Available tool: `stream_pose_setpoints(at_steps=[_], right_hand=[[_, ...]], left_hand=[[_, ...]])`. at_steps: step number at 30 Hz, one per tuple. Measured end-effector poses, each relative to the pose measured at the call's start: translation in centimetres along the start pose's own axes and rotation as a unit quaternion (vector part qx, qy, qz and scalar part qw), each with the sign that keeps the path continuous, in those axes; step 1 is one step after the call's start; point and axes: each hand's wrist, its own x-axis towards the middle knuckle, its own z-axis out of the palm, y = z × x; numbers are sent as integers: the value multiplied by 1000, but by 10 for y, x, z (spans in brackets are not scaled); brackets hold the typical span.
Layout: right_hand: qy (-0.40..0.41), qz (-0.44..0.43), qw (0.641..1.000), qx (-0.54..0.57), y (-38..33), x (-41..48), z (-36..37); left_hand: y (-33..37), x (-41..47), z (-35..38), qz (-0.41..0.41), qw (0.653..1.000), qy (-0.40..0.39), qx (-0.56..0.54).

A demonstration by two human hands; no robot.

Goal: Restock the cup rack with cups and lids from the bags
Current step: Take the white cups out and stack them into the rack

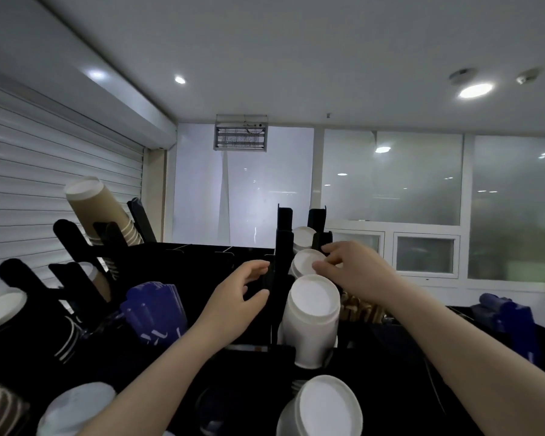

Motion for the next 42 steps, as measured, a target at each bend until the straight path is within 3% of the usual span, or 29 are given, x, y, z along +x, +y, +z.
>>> stream_pose_setpoints(at_steps=[5, 11, 20, 29, 36, 42], right_hand=[[127, 8, 981, 147, -6, -44, -7], [-15, 77, 975, 208, 3, -77, 16], [-94, 262, 868, 411, 16, -75, 45], [-130, 306, 836, 436, 8, -71, 49], [-136, 323, 820, 453, 9, -70, 51], [-158, 315, 767, 536, 8, -69, 54]], left_hand=[[1, -16, -9, 9, 1000, 6, 7], [-7, -25, 5, -112, 989, -83, -56], [-12, -25, 20, -302, 915, -180, -197], [-9, -18, 16, -355, 878, -191, -256], [-9, -17, 16, -351, 884, -192, -243], [-7, -14, 17, -351, 881, -218, -229]])
